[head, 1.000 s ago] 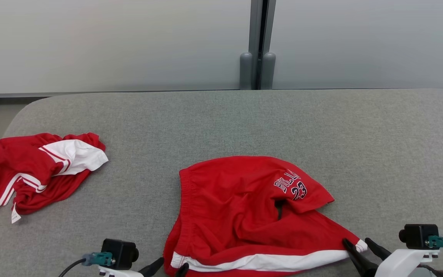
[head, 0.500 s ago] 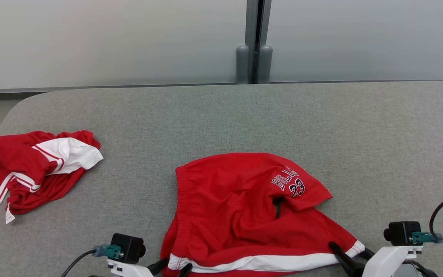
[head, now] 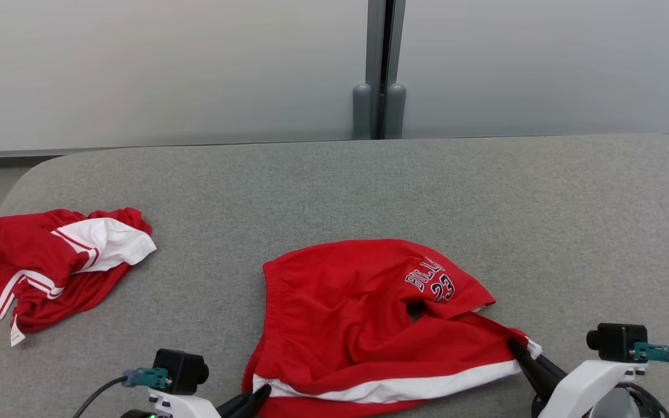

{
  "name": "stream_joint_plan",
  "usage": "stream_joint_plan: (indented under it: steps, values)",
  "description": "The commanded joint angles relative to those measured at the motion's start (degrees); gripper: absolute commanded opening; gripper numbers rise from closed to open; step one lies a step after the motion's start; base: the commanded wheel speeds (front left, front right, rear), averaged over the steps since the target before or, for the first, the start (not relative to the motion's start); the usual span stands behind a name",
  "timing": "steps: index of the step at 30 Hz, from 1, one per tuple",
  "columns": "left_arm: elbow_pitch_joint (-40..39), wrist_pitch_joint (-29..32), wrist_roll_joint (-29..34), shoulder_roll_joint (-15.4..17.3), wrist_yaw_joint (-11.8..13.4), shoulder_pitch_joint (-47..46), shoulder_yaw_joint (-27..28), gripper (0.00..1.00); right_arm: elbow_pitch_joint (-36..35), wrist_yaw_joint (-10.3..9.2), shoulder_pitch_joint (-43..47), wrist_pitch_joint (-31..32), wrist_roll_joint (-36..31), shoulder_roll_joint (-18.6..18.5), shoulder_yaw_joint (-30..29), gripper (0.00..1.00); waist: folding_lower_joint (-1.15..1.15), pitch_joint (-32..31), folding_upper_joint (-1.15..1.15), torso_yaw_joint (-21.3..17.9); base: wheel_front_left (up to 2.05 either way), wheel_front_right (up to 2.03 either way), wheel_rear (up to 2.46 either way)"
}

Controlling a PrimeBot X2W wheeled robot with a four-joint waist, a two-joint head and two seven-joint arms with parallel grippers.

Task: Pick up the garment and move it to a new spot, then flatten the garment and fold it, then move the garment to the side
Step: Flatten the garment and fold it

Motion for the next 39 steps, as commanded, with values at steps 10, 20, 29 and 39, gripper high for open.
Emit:
stream_joint_plan:
  steps: [10, 20, 29, 39]
  values:
    - [-8.4, -3.2, -0.6, 3.4, -0.2, -1.0, 3.8, 0.00, -7.6, 0.02, 0.5, -3.9, 8.0, -3.1, -0.5, 0.00, 0.00, -1.0, 0.00, -0.8, 0.00, 0.00, 0.00]
    - [-5.8, -4.6, 0.7, 6.7, -0.2, -22.0, 1.9, 0.00, -7.4, 0.02, -14.0, -4.7, 11.5, -3.7, -1.4, 0.00, 0.00, 7.2, 0.00, -1.2, 0.00, 0.00, 0.00]
    - [9.8, -8.5, -2.0, 11.0, -0.2, -52.8, -7.9, 0.00, -0.4, 0.01, -40.2, -6.9, 14.1, -2.4, -2.4, 0.00, 0.00, 18.3, 0.00, -2.7, 0.00, 0.00, 0.00]
    - [25.5, -17.7, -7.0, 9.7, -0.1, -77.4, -12.6, 0.00, 8.9, -0.01, -65.7, -12.5, 14.0, -3.2, -0.9, 0.00, 0.00, 24.4, 0.00, -3.3, 0.00, 0.00, 0.00]
